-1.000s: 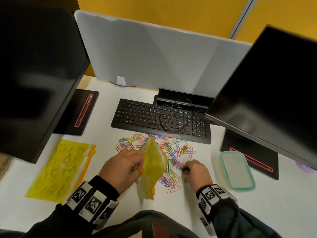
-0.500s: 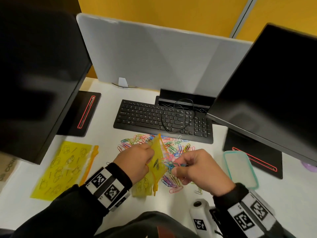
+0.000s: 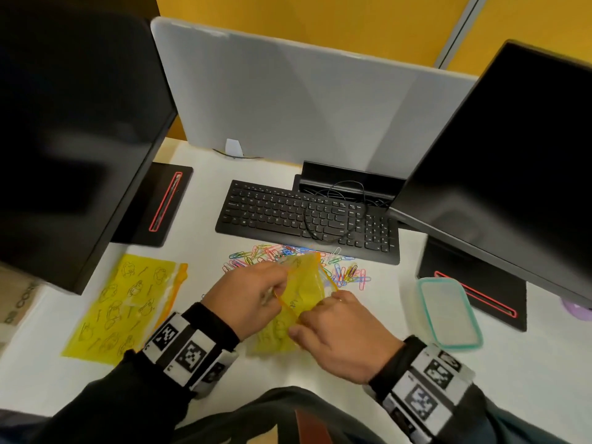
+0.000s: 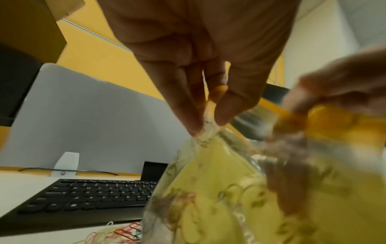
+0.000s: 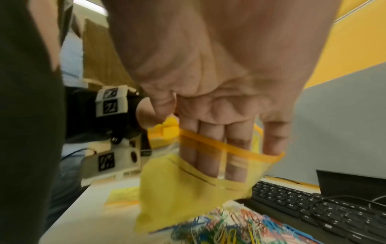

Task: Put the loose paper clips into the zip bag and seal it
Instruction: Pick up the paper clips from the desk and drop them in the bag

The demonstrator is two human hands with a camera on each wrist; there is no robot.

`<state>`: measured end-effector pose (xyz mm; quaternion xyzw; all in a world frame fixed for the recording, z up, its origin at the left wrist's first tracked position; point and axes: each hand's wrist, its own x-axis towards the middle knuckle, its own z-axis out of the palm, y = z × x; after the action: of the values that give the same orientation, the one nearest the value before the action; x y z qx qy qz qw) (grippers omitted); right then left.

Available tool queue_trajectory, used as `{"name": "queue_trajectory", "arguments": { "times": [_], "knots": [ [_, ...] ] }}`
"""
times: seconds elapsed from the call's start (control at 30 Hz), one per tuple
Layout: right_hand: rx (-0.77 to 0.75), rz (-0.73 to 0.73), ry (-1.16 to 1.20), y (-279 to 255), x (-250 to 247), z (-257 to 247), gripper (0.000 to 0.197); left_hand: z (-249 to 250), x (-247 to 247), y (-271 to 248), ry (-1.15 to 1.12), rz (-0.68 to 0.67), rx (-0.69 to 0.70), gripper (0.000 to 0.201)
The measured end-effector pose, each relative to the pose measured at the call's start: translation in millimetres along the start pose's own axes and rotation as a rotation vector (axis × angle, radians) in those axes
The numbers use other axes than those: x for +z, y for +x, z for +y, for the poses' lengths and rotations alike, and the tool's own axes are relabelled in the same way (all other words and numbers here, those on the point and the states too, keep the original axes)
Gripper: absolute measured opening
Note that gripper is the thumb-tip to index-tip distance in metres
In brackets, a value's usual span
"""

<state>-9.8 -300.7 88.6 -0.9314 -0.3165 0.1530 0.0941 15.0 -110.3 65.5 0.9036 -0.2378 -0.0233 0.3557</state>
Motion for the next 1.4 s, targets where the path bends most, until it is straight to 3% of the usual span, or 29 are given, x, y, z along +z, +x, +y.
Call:
{"name": "queue_trajectory", "arguments": {
  "times": [0.1, 0.17, 0.27, 0.33, 0.37, 0.43, 0.5, 0.57, 0.63, 0.73, 0.87, 0.93, 1.03, 1.13, 1.2, 1.27, 1.33, 1.4],
  "knots": [
    [0.073, -0.063, -0.098, 4.9, 8.3, -1.1, 0.077, -1.5, 1.6, -4.8, -0.024, -0.014, 0.018, 0.014],
    [0.078, -0.048, -0.013, 5.5, 8.1, 0.2, 0.082, -2.1, 5.4, -9.0, -0.011, -0.026, 0.007, 0.019],
    [0.107, 0.280, 0.507, 3.5, 10.9, 18.3, 0.051, -7.4, 6.8, -9.1, 0.035, -0.013, -0.017, 0.022],
    [0.324, 0.500, 0.690, 6.4, 22.7, 47.0, 0.036, -10.0, 6.5, -7.1, 0.067, 0.009, -0.031, 0.020],
    [0.448, 0.493, 0.641, 10.2, 29.7, 64.2, 0.038, -11.0, 7.0, -6.6, 0.077, 0.017, -0.035, 0.016],
    [0.597, 0.222, 0.469, 18.7, 44.0, 95.7, 0.069, -11.7, 8.7, -7.4, 0.090, 0.023, -0.040, 0.012],
    [0.573, -0.056, 0.371, 24.1, 54.0, 114.2, 0.103, -12.6, 11.0, -9.3, 0.092, 0.023, -0.048, 0.016],
    [0.503, -0.186, 0.257, 25.9, 57.2, 118.9, 0.121, -12.7, 10.4, -11.0, 0.096, 0.029, -0.065, 0.020],
    [0.468, -0.209, 0.173, 23.5, 59.6, 115.3, 0.125, -13.6, 8.4, -12.0, 0.128, 0.039, -0.085, 0.026],
    [0.454, -0.153, 0.163, 16.9, 68.5, 104.6, 0.105, -12.5, 5.9, -11.3, 0.163, 0.020, -0.108, 0.028],
    [0.481, 0.051, 0.171, 15.7, 87.0, 95.2, 0.039, -9.7, 6.7, -12.3, 0.115, -0.029, -0.151, 0.037],
    [0.516, 0.060, 0.141, 18.2, 90.6, 89.7, 0.025, -8.0, 7.5, -12.7, 0.100, -0.060, -0.153, 0.042],
    [0.535, 0.062, 0.149, 19.6, 90.4, 87.1, 0.022, -7.2, 7.8, -10.4, 0.087, -0.090, -0.145, 0.048],
    [0.608, 0.198, 0.297, 14.5, 82.1, 89.2, 0.017, -7.7, 7.9, -8.6, 0.069, -0.050, -0.085, 0.044],
    [0.714, 0.345, 0.480, 8.9, 70.7, 89.0, 0.012, -7.8, 8.2, -8.6, 0.053, -0.027, -0.064, 0.040],
    [0.748, 0.472, 0.771, 3.1, 49.8, 82.2, 0.022, -7.9, 9.2, -8.4, 0.041, -0.019, -0.061, 0.039],
    [0.661, 0.564, 1.079, -1.3, 21.3, 66.0, 0.026, -8.1, 11.0, -8.2, 0.046, -0.015, -0.059, 0.039],
    [0.520, 0.590, 1.242, 0.1, -6.7, 45.7, 0.020, -7.9, 13.1, -7.6, 0.036, -0.019, -0.062, 0.039]
  ]
}}
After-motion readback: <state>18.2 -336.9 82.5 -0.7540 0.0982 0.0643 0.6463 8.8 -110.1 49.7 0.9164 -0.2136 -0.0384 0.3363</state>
